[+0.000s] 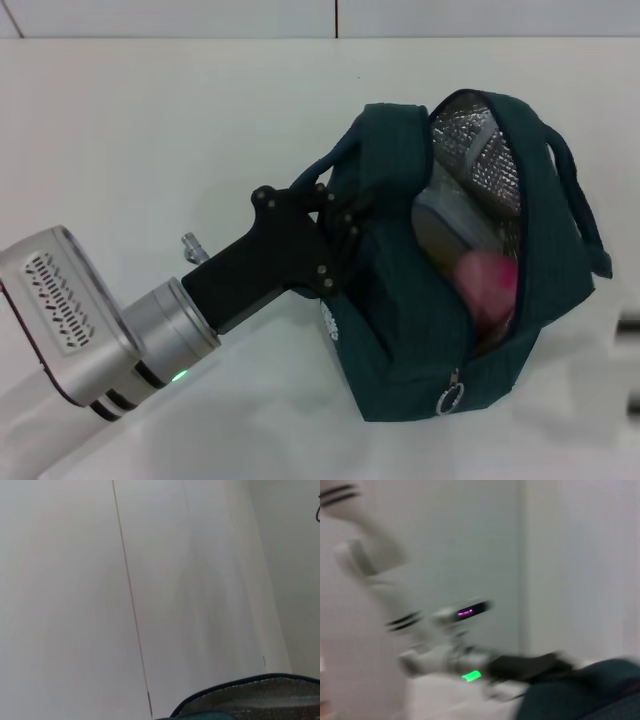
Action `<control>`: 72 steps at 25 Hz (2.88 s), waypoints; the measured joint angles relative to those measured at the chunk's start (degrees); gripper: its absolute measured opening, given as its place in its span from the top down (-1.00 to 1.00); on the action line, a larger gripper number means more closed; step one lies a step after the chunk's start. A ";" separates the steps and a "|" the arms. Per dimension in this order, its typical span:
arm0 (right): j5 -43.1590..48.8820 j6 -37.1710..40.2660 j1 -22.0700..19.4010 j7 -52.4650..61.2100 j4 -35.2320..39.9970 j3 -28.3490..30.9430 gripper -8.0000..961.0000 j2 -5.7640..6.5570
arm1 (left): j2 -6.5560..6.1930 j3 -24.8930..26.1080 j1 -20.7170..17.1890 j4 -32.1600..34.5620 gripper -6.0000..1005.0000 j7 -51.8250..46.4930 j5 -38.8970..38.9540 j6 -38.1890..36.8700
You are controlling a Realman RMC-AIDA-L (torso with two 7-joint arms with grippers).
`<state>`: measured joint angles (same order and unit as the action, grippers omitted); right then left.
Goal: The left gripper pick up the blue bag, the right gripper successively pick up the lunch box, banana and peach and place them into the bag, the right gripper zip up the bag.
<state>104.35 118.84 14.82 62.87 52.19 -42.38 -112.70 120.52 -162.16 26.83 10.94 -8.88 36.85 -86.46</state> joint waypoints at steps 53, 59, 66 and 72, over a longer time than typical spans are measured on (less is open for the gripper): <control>-0.27 -28.47 12.69 6.36 -18.47 -29.80 0.80 -2.86 | -0.29 -0.28 1.12 1.57 0.87 -1.32 -0.42 0.79; -0.47 -28.38 10.61 5.41 -15.18 -29.82 0.94 -3.00 | -0.41 -0.18 0.44 2.81 0.72 -4.01 -0.44 -0.12; -0.68 -28.38 10.62 4.89 -15.09 -29.86 0.94 -2.94 | -0.72 0.42 0.82 1.79 0.42 -17.78 0.17 -5.34; -5.44 -28.17 10.75 0.96 -15.02 -29.86 0.94 -2.88 | -0.99 1.23 1.47 -3.95 0.14 -28.80 0.04 -11.68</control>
<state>98.91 90.68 25.57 63.83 37.17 -72.25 -115.59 119.53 -160.93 28.29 6.99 -37.68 36.89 -98.14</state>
